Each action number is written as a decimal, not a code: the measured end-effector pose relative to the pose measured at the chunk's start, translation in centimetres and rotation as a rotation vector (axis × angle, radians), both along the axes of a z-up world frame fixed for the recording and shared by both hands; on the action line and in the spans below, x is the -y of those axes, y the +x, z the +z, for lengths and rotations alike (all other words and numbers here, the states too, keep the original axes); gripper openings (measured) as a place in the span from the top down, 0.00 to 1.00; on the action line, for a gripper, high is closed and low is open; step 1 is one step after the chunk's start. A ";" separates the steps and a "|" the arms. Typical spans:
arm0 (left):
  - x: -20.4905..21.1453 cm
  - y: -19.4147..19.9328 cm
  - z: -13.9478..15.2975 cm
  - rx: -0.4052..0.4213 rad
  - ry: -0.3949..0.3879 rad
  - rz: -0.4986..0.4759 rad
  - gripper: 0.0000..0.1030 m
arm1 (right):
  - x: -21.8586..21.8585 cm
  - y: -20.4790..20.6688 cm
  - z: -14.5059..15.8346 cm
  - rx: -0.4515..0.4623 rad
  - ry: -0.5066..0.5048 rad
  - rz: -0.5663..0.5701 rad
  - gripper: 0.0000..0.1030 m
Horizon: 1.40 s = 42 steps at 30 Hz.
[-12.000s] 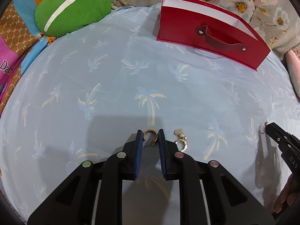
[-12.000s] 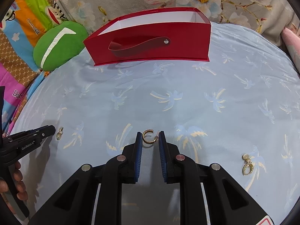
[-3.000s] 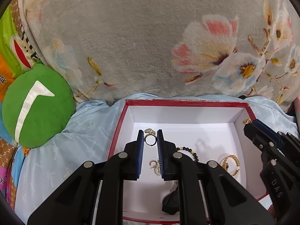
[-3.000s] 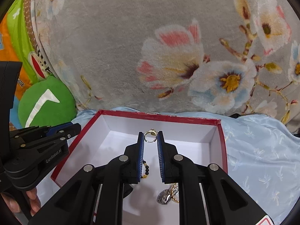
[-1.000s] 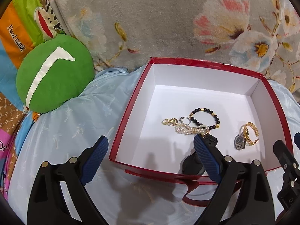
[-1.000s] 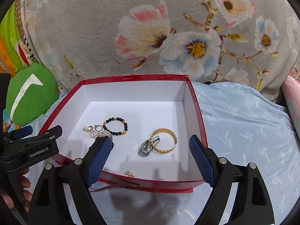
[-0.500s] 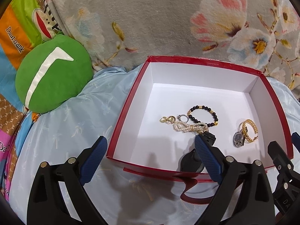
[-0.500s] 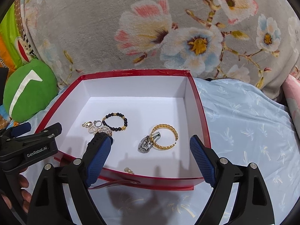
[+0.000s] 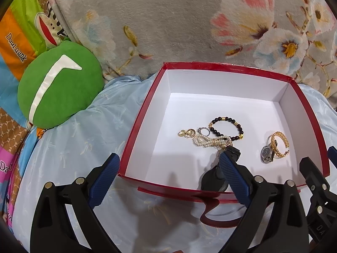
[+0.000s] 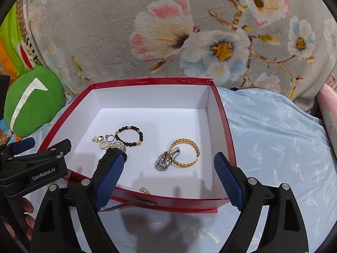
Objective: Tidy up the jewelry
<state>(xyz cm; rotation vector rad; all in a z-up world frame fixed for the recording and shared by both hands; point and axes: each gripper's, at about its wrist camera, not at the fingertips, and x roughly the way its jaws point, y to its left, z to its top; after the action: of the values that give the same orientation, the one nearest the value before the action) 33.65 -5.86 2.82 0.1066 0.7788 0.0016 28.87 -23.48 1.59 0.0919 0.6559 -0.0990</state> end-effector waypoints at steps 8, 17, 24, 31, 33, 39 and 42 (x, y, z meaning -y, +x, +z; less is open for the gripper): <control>0.2 -0.4 0.1 -0.005 0.010 -0.003 0.09 | 0.0 -0.1 0.1 -0.008 -0.002 0.002 0.17; 0.1 -0.7 0.3 -0.017 0.023 0.028 0.07 | -0.1 -0.2 0.1 -0.015 -0.011 0.001 0.16; 0.6 -1.1 0.5 -0.017 0.027 0.011 0.07 | 0.0 -0.3 0.2 -0.019 -0.010 0.005 0.16; 0.9 -1.4 0.6 -0.023 0.023 -0.002 0.07 | -0.3 -0.3 0.3 -0.021 -0.012 0.011 0.16; 0.9 -1.4 0.6 -0.025 0.022 -0.004 0.07 | -0.3 -0.3 0.3 -0.022 -0.012 0.013 0.16; 1.0 -1.4 0.4 -0.039 0.020 -0.005 0.07 | -0.5 -0.3 0.3 -0.024 -0.013 0.014 0.16; 1.0 -1.3 0.4 -0.041 0.020 -0.005 0.07 | -0.4 -0.2 0.3 -0.023 -0.013 0.014 0.16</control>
<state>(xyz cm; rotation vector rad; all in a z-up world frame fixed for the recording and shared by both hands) 32.32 -6.83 3.24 0.1276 0.8197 0.0028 28.62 -23.03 1.88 0.0741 0.6790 -0.0913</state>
